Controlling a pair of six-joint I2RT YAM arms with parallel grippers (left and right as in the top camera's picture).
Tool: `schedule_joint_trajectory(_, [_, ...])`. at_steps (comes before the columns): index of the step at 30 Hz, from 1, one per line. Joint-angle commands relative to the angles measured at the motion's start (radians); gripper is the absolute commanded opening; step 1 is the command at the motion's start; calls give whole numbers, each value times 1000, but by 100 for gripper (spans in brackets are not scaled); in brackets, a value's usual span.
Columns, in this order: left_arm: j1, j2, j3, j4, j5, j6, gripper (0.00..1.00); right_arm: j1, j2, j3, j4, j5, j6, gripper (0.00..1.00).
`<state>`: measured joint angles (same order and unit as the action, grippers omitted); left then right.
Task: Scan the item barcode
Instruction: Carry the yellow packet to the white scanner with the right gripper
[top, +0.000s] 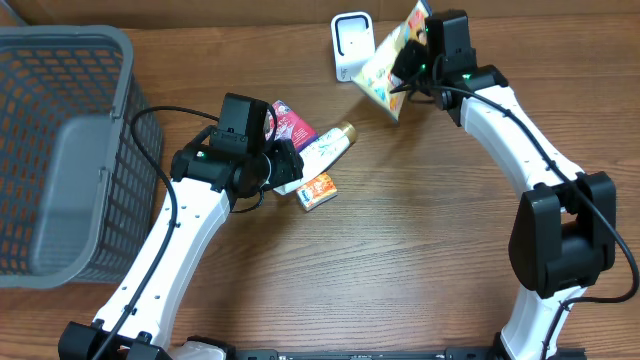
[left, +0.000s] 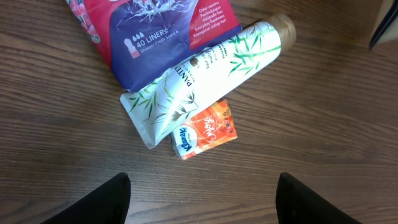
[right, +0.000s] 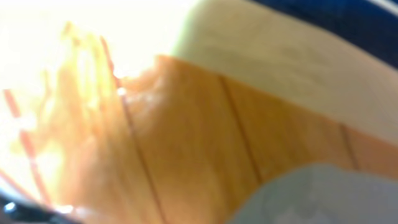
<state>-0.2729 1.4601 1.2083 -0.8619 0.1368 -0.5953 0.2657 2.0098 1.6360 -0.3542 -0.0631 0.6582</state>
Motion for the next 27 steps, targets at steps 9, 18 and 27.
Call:
schedule_joint_trajectory(9, [4,2,0,-2,-11,5,65,69,106,21,441,188,247,4])
schedule_joint_trajectory(18, [4,3,0,-1,-11,5,64,83,196,22,579,200,338,4])
schedule_joint_trajectory(27, [4,4,0,-1,-13,4,64,88,212,29,644,197,337,4])
